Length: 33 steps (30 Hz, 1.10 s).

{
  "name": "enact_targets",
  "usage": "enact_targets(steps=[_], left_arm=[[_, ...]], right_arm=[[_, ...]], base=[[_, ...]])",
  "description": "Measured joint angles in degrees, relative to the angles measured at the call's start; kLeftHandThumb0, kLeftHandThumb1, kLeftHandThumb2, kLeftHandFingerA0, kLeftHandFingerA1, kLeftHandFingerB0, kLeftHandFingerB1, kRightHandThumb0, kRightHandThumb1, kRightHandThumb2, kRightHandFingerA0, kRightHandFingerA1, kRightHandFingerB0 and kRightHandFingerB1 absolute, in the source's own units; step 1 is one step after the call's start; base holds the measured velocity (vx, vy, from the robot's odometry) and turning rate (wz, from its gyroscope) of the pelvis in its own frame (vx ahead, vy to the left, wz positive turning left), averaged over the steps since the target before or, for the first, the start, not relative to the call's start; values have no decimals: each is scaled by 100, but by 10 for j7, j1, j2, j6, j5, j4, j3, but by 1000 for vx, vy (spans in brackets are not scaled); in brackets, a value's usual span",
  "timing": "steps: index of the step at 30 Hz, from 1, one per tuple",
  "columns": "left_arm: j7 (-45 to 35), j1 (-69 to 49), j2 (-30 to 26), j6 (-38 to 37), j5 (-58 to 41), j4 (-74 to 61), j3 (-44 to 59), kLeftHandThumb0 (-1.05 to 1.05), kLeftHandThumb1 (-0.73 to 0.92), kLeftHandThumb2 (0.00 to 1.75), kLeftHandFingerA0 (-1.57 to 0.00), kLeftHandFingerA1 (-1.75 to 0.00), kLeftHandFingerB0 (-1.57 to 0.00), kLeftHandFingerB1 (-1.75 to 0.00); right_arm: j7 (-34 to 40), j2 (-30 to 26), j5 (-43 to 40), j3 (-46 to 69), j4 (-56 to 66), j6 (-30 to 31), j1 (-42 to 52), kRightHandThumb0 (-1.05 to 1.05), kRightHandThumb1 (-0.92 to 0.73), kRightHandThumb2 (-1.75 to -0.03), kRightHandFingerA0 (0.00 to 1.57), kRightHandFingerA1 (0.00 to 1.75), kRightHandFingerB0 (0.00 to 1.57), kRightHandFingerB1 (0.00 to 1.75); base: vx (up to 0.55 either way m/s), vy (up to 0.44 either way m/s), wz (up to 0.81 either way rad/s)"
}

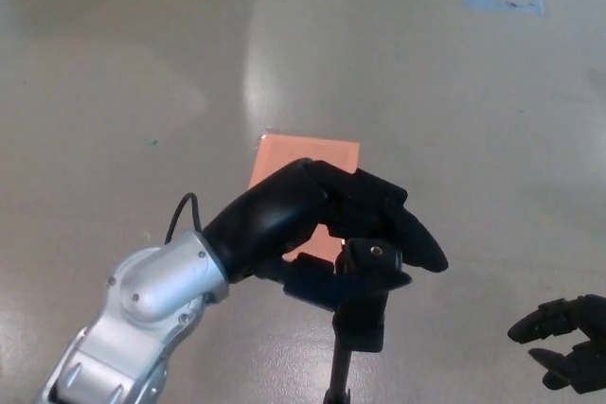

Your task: The robot uses its left hand to grab the top of a phone stand kept on the floor and rotates it anti-clockwise

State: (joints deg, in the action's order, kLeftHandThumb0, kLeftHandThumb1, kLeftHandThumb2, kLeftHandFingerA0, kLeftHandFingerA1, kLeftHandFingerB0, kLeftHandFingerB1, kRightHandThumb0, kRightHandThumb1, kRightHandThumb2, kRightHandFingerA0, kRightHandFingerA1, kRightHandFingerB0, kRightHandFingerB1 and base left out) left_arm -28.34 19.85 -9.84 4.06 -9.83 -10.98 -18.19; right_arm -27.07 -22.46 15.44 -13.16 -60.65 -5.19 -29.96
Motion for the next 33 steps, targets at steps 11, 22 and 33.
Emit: enact_targets(steps=[11,22,33], left_arm=[[-9,11,15,75,-62,3,20,-25,71,62,-108,-64,-97,-53],[-13,20,27,142,-114,4,40,-26,68,61,-111,-75,-97,-55],[-11,24,51,213,-169,8,67,-23,70,61,-109,-88,-96,-59]], right_arm=[[0,0,0,0,0,0,-6,-56,-66,-91,54,56,35,48],[0,0,1,0,0,0,-22,-50,-80,-64,53,40,39,35],[0,0,2,0,0,0,-26,-52,-78,-63,45,39,37,35]], base=[[0,0,0],[0,0,0],[0,0,0]])
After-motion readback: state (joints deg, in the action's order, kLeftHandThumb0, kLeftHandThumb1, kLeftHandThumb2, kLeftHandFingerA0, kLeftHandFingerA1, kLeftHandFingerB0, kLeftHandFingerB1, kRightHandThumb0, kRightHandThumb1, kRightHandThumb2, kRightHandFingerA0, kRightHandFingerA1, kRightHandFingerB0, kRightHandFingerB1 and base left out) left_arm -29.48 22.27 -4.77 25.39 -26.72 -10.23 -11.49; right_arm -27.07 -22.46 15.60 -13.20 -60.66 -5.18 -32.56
